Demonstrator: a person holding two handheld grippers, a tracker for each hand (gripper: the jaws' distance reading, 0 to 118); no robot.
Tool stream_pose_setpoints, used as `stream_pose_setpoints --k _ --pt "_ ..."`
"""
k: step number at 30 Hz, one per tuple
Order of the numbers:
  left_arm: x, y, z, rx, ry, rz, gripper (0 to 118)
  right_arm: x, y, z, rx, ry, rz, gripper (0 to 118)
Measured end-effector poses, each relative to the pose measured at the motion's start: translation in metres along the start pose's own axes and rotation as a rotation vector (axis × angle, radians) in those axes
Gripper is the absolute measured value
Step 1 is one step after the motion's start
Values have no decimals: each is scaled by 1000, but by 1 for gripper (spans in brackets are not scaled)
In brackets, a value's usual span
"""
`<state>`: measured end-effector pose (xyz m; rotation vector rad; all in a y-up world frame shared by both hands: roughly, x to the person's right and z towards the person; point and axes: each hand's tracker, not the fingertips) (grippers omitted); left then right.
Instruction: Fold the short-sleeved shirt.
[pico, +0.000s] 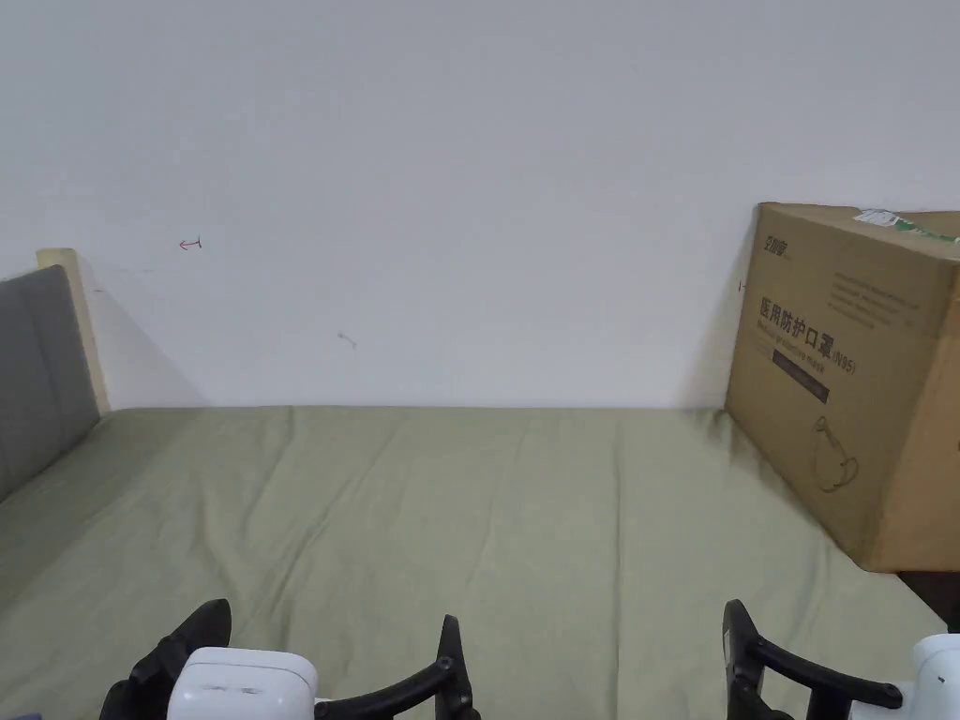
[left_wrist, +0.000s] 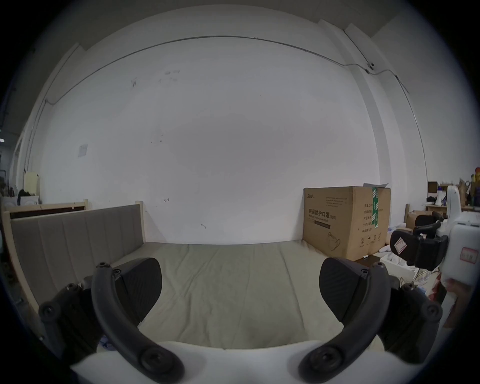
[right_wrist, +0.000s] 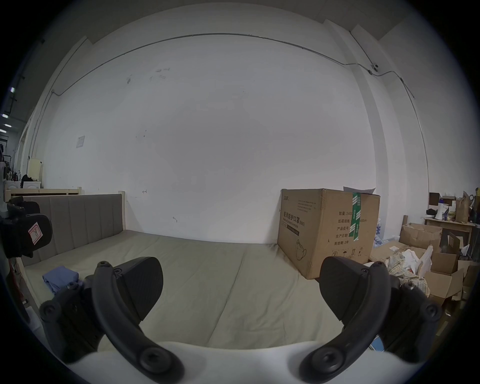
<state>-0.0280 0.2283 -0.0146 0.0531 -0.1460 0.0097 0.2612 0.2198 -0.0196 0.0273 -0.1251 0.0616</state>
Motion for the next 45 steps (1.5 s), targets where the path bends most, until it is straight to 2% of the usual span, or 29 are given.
stream_pose_setpoints --k 10,24,31,36,38,45 --pt "-4 1 -3 -2 -25 -7 118 0 -3 -2 -38 -5 -20 118" --pt "-7 3 -4 -19 -61 8 118 -5 -3 -4 -49 0 1 118" --pt "-7 9 -7 -42 13 3 118 -7 -6 -6 -66 -1 8 118" --pt "-12 20 -7 -52 29 74 118 -6 -8 -7 -75 -5 8 118" --pt "-11 25 -10 -88 81 61 118 -7 -8 -8 -80 -8 14 118" --pt "-10 26 -16 -112 115 59 118 -8 -9 -10 -88 0 14 118"
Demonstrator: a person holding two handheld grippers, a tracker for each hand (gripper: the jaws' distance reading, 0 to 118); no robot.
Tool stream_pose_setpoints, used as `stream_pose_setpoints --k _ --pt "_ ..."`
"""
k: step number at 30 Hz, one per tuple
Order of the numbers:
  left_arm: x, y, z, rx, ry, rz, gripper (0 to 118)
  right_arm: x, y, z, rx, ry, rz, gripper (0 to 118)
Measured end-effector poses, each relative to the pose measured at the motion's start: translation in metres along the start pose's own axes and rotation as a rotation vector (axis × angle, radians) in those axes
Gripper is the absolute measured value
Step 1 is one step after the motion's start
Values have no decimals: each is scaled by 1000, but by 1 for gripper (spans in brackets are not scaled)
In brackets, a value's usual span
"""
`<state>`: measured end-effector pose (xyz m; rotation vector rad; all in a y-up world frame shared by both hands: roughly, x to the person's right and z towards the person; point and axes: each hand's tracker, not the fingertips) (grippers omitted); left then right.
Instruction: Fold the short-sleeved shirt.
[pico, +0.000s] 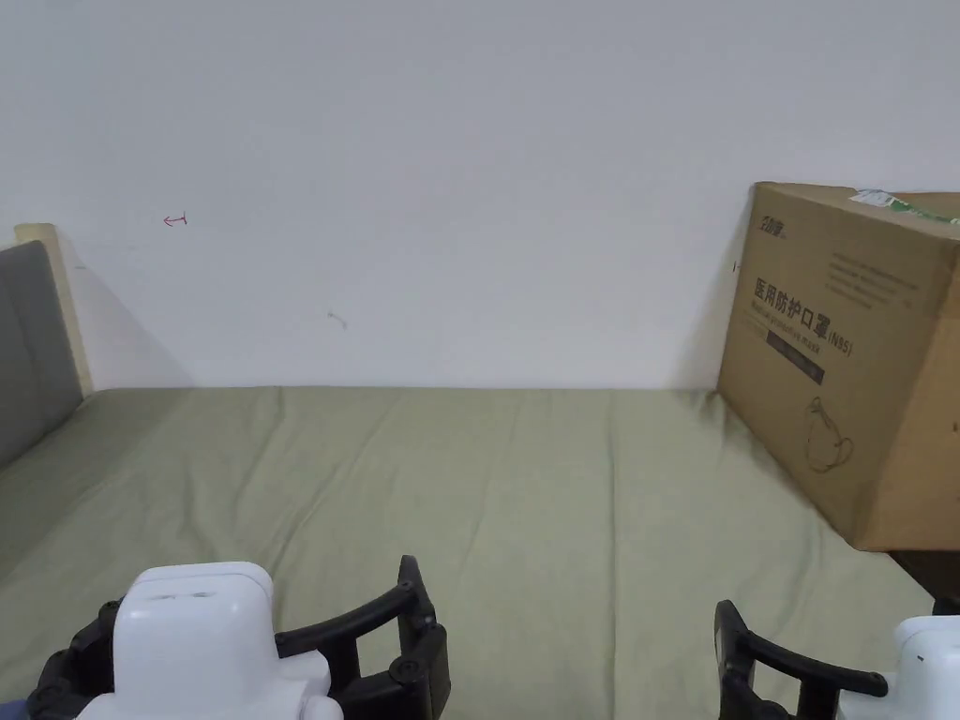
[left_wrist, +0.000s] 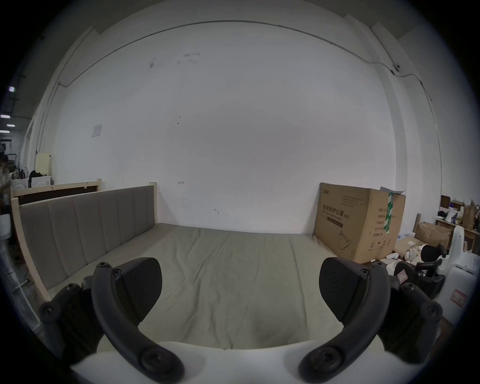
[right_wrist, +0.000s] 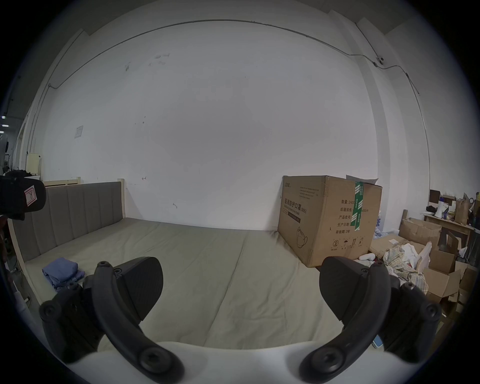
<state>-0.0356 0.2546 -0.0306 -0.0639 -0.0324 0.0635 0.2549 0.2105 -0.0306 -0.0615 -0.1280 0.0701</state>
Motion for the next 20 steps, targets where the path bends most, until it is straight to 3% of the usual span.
stream_pose_setpoints --k 7,20 --pt "1 0 -4 -51 -48 40 118 -3 -2 -1 -11 6 6 118" --pt "-8 -8 -14 -105 -12 106 118 -3 -7 -5 -24 7 8 118"
